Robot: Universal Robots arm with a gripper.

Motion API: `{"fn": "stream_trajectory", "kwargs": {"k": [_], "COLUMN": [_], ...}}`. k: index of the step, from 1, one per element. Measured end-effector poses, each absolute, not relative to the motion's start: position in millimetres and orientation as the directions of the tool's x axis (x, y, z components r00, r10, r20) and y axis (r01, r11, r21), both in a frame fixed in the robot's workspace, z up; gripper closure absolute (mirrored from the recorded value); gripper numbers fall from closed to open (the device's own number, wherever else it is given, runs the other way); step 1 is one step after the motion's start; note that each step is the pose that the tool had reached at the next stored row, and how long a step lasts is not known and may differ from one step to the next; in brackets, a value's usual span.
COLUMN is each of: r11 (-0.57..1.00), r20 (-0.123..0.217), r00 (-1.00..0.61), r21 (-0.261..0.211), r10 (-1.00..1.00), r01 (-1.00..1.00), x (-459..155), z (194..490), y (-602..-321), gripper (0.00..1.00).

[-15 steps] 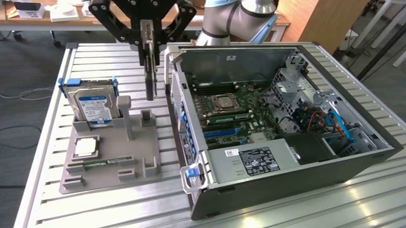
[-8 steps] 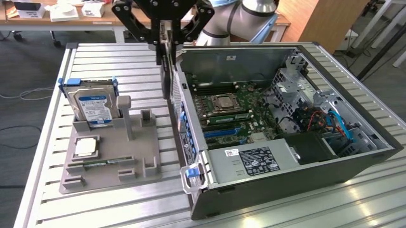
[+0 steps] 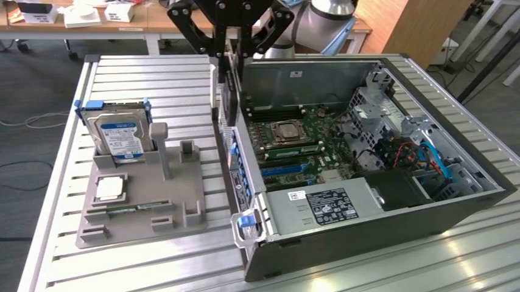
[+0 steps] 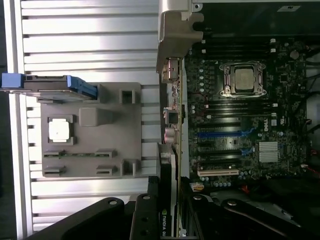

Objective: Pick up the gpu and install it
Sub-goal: 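Pick up the gpu and move the gpu toward the slot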

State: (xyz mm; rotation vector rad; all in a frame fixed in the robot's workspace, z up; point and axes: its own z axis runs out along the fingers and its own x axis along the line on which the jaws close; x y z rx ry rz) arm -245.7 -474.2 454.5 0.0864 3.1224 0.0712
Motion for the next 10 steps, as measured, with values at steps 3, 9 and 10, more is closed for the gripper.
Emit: {"fn": "stream_trajectory", "kwargs": {"k": [3,9,10], "r11": [0.997,0.998,0.998], "r20": [-0.016,-0.016,-0.016], "r00": [-0.998,-0.998,-0.999], "r21": [0.046,0.046,0.046], "r10": [0.055,0.053,0.052], "r01": [0.054,0.052,0.051], "x": [-237.5,-219.4,-215.8], "z": [454.5,454.5,454.5], "y": [-474.6,-474.8,-474.9], "gripper": [0.73,0.73,0.73]}}
